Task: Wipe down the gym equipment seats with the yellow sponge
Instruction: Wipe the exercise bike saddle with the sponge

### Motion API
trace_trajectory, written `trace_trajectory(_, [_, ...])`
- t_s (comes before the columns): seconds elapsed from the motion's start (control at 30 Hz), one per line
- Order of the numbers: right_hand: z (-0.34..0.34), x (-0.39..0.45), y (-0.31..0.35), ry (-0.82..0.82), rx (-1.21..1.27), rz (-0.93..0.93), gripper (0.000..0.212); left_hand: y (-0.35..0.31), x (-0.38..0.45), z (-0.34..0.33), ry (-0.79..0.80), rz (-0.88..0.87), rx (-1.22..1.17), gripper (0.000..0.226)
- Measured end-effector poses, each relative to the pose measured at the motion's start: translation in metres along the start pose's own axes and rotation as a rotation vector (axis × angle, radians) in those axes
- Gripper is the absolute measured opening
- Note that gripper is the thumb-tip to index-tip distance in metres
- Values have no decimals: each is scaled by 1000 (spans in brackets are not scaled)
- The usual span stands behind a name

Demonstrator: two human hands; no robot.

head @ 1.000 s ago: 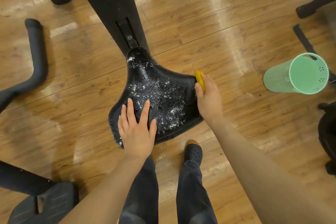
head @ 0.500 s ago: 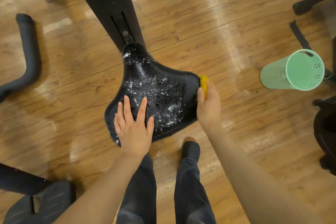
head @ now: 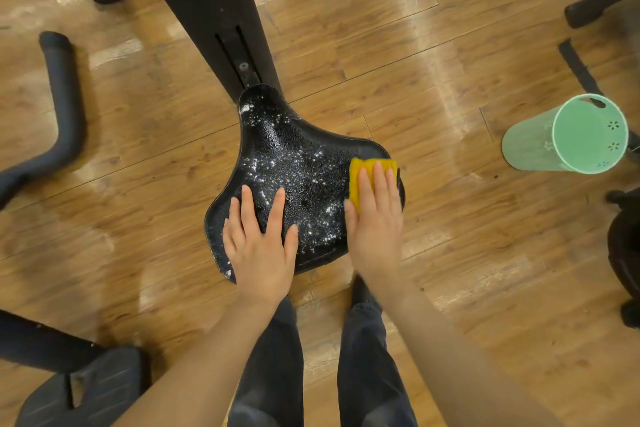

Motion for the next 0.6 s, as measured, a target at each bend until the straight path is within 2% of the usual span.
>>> trace_trajectory(0.17, [7, 58, 1, 97, -2, 81, 51, 0, 0, 0, -30, -5, 8, 55])
trace_trajectory(0.37, [3, -17, 1, 124, 2, 200, 50, 0, 1, 1, -18, 6, -4, 55])
trace_trajectory(0.47, [3, 2, 7, 115, 34, 213, 48, 0, 0, 0, -16, 10, -10, 55])
trace_trajectory(0.6, [0, 57, 31, 183, -3, 280, 47, 0, 0, 1, -35, 7, -4, 55])
Point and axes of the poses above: each hand's wrist, its own x-axis towards the middle knuckle, its own z-axis out of the back of the hand, y = z × x, the point moved 8 cm from there along x, towards the middle knuckle, and after that the axes turned 1 degree about -z, right-handed, at the moved point
